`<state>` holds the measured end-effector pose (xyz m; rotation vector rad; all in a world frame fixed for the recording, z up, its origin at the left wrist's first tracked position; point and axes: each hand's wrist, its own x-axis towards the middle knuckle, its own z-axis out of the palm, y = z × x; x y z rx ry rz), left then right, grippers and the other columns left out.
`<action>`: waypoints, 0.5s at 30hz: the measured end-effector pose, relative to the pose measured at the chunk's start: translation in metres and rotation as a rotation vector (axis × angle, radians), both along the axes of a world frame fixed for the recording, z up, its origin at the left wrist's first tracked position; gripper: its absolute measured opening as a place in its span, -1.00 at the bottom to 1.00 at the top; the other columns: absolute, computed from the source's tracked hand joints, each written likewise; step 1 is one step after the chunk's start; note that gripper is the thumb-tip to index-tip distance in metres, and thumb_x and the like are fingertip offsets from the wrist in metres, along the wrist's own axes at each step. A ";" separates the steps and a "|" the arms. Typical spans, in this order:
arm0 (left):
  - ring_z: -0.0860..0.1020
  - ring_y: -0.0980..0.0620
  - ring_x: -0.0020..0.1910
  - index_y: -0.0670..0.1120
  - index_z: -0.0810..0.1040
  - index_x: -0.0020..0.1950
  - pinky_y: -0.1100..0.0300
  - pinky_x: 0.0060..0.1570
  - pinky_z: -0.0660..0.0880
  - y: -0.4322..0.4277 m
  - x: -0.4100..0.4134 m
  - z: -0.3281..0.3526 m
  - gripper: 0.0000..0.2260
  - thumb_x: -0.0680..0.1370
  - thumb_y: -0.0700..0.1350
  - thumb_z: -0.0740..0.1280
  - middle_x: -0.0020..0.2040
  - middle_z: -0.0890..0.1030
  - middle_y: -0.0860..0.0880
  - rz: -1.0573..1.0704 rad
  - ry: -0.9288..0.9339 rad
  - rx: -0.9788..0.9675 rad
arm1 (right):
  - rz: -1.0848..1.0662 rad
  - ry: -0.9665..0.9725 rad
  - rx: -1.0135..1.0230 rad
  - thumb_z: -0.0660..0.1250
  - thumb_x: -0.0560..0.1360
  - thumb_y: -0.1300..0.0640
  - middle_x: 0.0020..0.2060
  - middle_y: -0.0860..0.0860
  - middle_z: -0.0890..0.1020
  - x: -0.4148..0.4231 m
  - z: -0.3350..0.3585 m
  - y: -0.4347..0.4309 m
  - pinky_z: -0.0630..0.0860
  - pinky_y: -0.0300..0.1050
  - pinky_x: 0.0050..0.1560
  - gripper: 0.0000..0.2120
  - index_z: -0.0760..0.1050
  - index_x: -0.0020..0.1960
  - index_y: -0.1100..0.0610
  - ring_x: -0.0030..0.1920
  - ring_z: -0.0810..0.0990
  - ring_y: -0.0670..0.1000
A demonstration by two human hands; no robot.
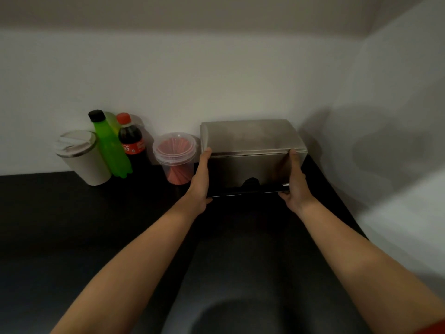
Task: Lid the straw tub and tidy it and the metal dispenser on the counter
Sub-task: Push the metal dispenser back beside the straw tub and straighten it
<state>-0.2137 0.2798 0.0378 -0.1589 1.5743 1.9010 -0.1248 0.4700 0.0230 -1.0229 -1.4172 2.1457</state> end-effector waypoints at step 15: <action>0.67 0.07 -0.33 0.17 0.51 -0.09 0.20 -0.42 0.56 -0.004 -0.006 -0.003 -0.58 0.25 0.42 0.34 -0.32 0.69 0.08 -0.041 0.030 0.075 | -0.103 0.015 -0.041 0.32 0.23 -0.45 0.44 0.00 0.31 -0.004 0.001 -0.001 0.24 0.22 0.41 0.03 0.00 0.52 -0.03 0.40 0.33 0.10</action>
